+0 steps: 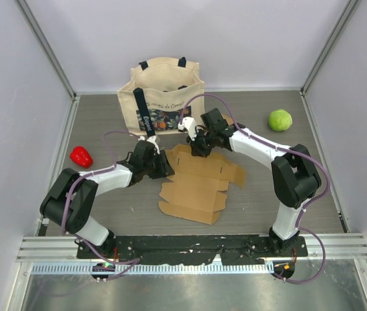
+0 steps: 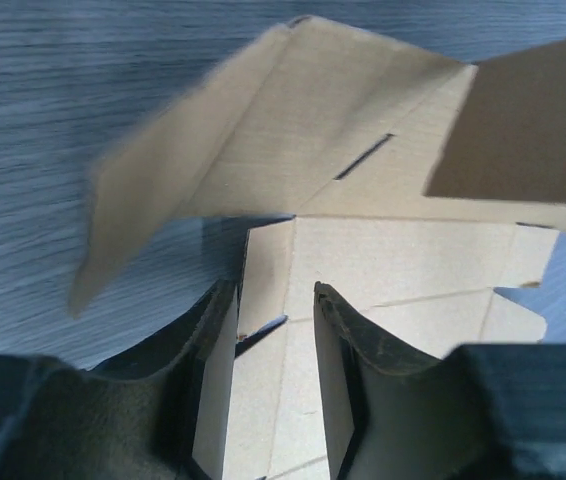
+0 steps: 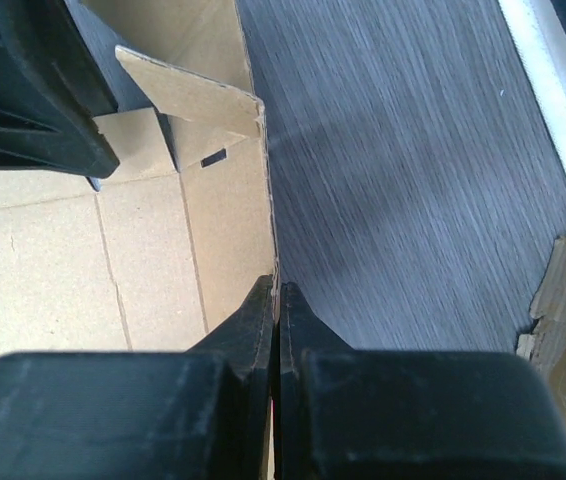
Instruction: Fold the paper box
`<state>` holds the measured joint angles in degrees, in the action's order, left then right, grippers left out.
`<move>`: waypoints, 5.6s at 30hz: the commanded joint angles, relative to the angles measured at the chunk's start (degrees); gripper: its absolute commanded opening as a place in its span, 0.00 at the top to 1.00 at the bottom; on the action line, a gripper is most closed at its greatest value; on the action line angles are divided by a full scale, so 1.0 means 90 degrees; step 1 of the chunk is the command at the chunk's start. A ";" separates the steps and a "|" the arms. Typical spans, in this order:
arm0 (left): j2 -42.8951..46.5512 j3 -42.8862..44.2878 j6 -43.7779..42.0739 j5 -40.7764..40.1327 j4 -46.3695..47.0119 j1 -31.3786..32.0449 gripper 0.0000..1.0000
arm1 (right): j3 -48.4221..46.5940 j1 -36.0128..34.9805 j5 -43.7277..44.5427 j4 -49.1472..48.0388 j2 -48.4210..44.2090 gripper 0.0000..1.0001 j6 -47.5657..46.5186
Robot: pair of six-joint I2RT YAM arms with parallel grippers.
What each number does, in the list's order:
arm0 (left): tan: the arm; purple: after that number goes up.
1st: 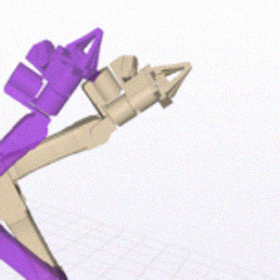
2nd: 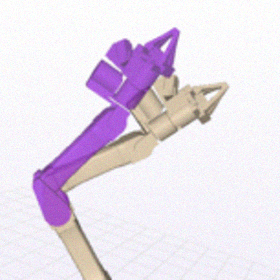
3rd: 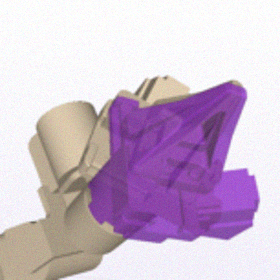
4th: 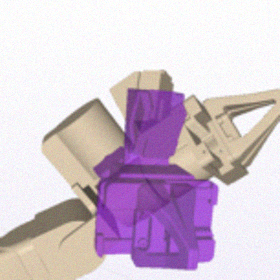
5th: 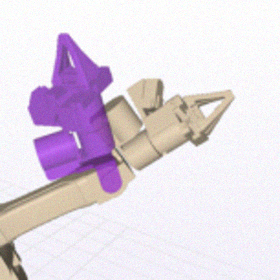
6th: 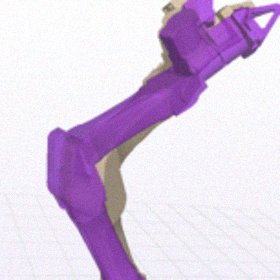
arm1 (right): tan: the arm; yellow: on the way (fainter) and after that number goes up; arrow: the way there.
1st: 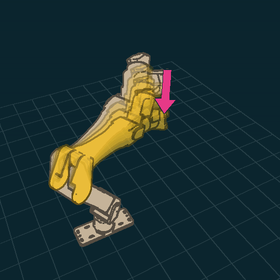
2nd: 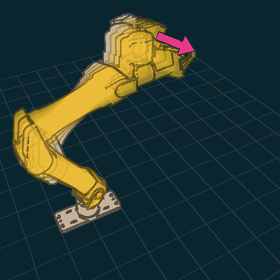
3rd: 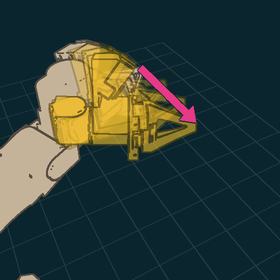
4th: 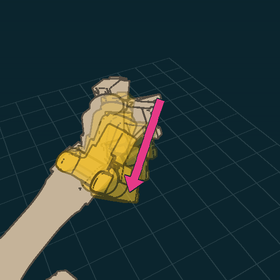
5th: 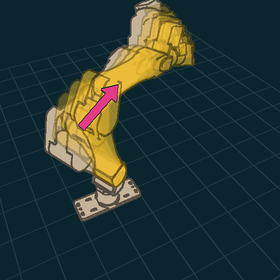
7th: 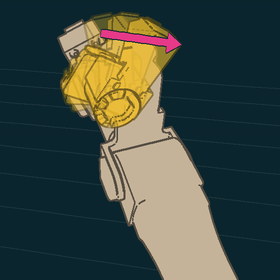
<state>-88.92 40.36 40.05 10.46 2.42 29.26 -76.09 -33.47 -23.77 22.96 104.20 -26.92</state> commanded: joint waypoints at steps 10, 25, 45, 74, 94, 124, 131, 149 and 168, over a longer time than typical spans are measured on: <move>0.0710 -0.0510 0.0384 0.0988 0.2076 0.0431 0.56 | 0.0593 -0.0626 0.0735 -0.0968 -0.0699 0.99 -0.0505; 0.2716 -0.0523 -0.1226 -0.2267 0.1011 0.0450 0.30 | 0.0623 -0.0617 0.0747 -0.0794 -0.0924 0.99 -0.1052; 0.0867 0.0399 -0.2214 -0.1971 0.1274 0.0958 0.93 | 0.0710 -0.0617 0.0775 -0.1065 -0.1021 0.86 -0.0614; 0.1502 -0.1623 -0.1569 -0.5126 0.4722 0.1866 1.00 | 0.2185 -0.1466 0.3958 -0.1252 -0.3102 0.28 1.4767; 0.1511 -0.1760 -0.1316 -0.5352 0.4878 0.2033 1.00 | 0.1942 -0.1359 0.4634 -0.1399 -0.1949 0.68 1.5764; 0.4126 -0.1692 -0.0379 -0.4014 0.1591 0.2052 0.41 | 0.3971 -0.1173 0.5014 -0.3457 -0.2818 0.99 1.4466; 0.4695 -0.0950 0.0442 -0.3850 -0.1252 0.1478 0.38 | 0.4704 -0.1095 0.4761 -0.4823 -0.3248 0.99 1.3489; 0.1418 -0.0081 0.0482 -0.1974 0.0099 -0.0458 0.41 | 0.5789 -0.0685 0.3716 -0.7532 -0.2789 0.99 1.3254; 0.0467 -0.0666 0.0744 0.0262 0.1821 -0.0322 0.75 | 0.5447 -0.0607 0.3745 -0.7326 -0.2204 0.99 1.3518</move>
<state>-84.93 34.68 44.40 6.61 12.60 25.41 -24.51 -39.13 9.15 -41.12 83.07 93.78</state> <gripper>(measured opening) 0.258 0.040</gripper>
